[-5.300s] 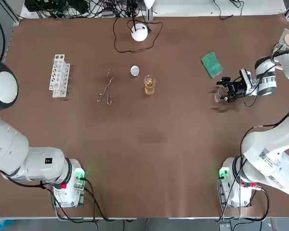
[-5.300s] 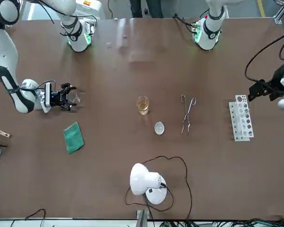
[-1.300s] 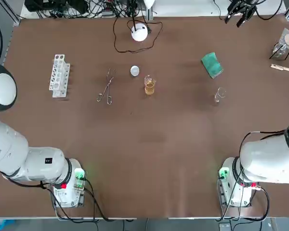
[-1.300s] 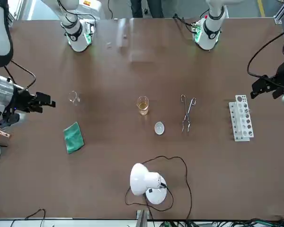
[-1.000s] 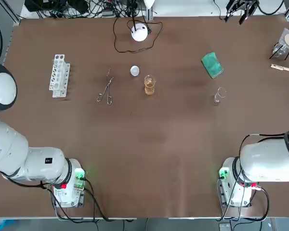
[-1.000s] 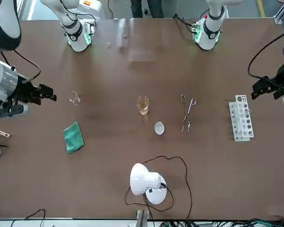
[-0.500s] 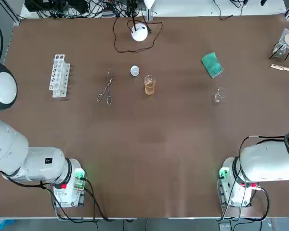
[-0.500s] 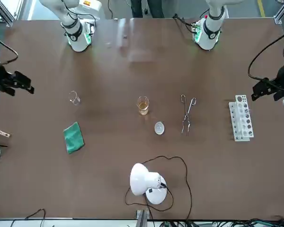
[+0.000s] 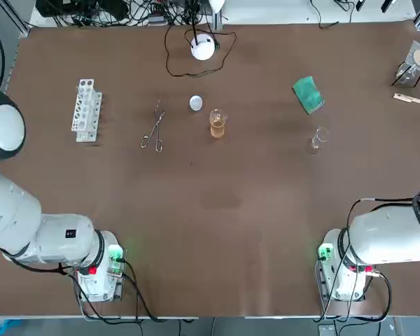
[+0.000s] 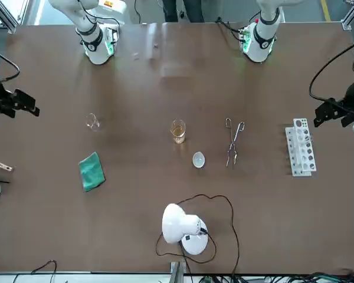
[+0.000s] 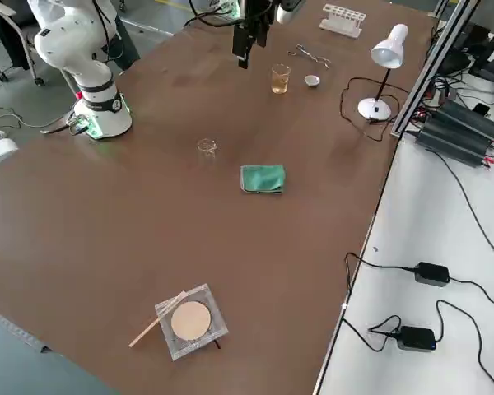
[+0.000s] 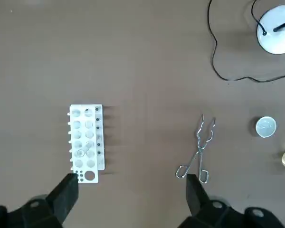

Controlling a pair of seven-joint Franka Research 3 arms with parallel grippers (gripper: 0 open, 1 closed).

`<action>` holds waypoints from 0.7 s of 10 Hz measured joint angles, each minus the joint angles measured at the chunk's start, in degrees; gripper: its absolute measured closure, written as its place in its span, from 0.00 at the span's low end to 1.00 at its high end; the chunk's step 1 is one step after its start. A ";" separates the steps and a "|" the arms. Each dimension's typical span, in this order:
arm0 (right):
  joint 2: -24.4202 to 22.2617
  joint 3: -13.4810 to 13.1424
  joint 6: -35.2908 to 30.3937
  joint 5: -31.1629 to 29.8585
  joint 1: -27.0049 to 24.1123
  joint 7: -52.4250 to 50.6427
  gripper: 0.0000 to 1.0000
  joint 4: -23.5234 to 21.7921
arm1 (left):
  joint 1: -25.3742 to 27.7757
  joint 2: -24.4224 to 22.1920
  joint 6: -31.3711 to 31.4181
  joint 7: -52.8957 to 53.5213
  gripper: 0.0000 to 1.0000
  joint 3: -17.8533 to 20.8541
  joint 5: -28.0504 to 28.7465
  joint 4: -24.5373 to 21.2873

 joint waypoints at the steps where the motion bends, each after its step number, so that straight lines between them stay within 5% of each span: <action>1: -0.07 0.00 -0.08 -0.01 0.05 0.04 0.00 -0.02 | -0.02 0.16 0.00 0.00 0.00 0.00 0.00 -0.04; 7: -2.80 -0.04 -0.10 -0.06 0.10 0.19 0.00 -2.63 | 0.05 0.42 0.03 0.00 0.00 -0.01 0.00 -0.09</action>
